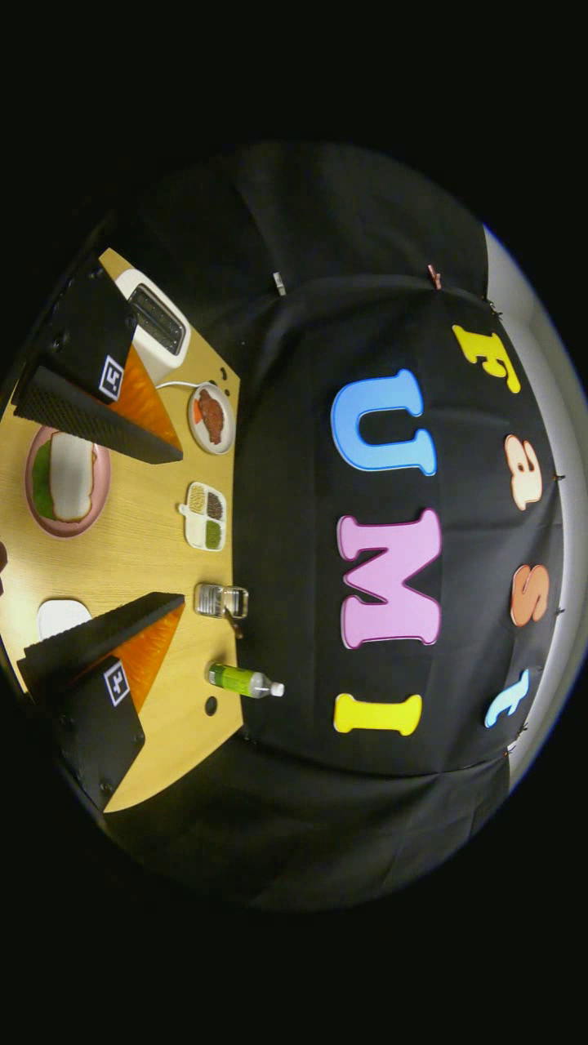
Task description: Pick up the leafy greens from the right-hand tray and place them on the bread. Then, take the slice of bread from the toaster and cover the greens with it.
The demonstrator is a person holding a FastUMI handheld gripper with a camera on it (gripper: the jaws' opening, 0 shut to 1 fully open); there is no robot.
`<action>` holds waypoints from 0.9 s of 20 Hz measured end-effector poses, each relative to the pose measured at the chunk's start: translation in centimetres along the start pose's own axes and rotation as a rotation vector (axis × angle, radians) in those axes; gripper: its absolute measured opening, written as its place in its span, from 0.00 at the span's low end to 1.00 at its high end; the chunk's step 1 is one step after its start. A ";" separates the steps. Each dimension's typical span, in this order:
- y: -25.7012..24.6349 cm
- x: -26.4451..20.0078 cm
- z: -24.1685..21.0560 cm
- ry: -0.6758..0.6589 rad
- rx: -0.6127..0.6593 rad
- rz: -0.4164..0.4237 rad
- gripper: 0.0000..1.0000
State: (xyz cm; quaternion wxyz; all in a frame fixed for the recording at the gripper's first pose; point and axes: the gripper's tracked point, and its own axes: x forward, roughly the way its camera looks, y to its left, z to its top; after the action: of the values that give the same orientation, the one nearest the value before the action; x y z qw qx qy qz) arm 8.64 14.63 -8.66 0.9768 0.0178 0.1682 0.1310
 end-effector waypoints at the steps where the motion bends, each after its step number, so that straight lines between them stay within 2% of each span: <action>1: -0.3 -0.8 1.8 -0.035 -0.002 -0.004 0.99; 4: -1.0 -3.4 6.4 -0.138 0.011 -0.017 0.99; 8: -2.5 -6.7 9.9 -0.227 0.025 -0.045 0.98; 13: -4.2 -9.0 10.4 -0.249 0.041 -0.062 0.98; 18: -4.9 -8.6 10.3 -0.244 0.050 -0.081 0.98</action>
State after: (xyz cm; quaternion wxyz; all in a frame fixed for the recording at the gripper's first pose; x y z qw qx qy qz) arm 5.47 7.70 3.42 0.9938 0.0512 0.0518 0.0843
